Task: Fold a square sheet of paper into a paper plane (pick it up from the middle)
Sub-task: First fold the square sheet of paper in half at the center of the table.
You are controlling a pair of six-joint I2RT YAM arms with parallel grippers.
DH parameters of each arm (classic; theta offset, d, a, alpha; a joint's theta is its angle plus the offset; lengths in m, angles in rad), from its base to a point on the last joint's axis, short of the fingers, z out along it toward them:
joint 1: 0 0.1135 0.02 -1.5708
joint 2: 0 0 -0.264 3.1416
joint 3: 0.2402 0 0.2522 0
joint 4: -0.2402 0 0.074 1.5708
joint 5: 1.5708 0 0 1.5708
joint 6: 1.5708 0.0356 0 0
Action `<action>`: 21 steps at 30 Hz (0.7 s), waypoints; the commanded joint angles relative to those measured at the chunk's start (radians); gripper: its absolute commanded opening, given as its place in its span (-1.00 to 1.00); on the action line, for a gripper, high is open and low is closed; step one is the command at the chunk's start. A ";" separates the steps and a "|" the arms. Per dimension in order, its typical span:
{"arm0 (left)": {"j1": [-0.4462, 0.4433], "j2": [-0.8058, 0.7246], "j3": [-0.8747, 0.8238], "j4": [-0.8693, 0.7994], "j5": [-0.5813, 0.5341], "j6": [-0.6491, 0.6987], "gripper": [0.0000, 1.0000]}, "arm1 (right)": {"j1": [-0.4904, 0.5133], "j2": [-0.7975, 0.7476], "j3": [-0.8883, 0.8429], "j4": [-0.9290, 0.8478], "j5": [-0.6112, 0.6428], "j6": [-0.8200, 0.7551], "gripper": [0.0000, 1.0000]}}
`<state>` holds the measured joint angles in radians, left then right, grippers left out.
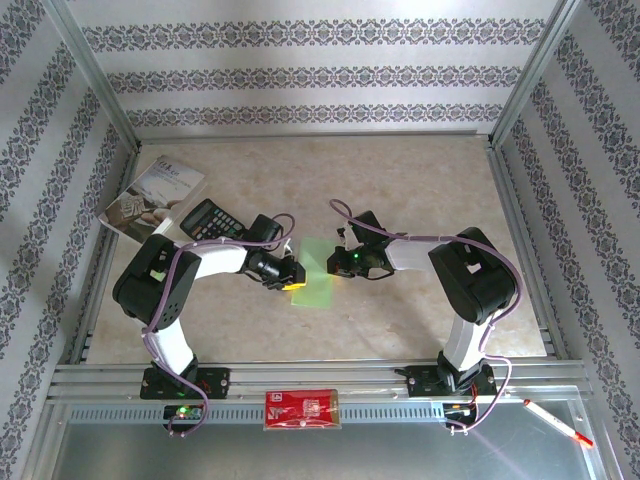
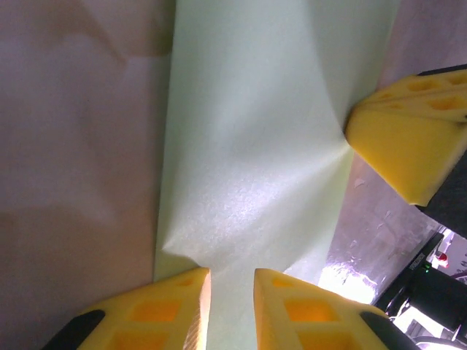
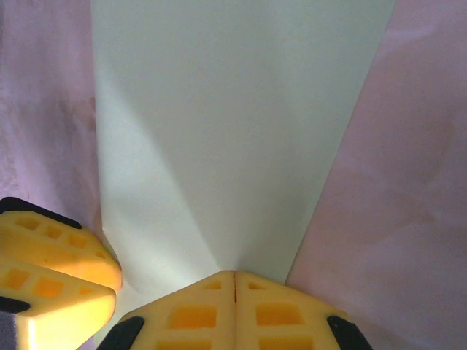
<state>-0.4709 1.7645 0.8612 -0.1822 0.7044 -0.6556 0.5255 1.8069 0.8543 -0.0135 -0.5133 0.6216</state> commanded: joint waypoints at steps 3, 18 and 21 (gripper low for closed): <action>0.011 0.021 -0.038 -0.015 -0.032 0.016 -0.59 | -0.022 0.057 -0.070 -0.212 0.187 -0.023 -1.00; 0.040 0.026 -0.066 -0.109 -0.055 0.095 -0.84 | -0.029 -0.153 -0.021 -0.194 0.058 -0.023 -0.66; 0.045 0.030 -0.061 -0.124 -0.049 0.109 -0.90 | 0.003 -0.181 0.000 -0.149 0.014 0.005 -0.67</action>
<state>-0.4450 1.7645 0.8307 -0.1719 0.7208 -0.5900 0.5018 1.6627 0.8387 -0.1612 -0.4709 0.6189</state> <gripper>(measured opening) 0.057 0.170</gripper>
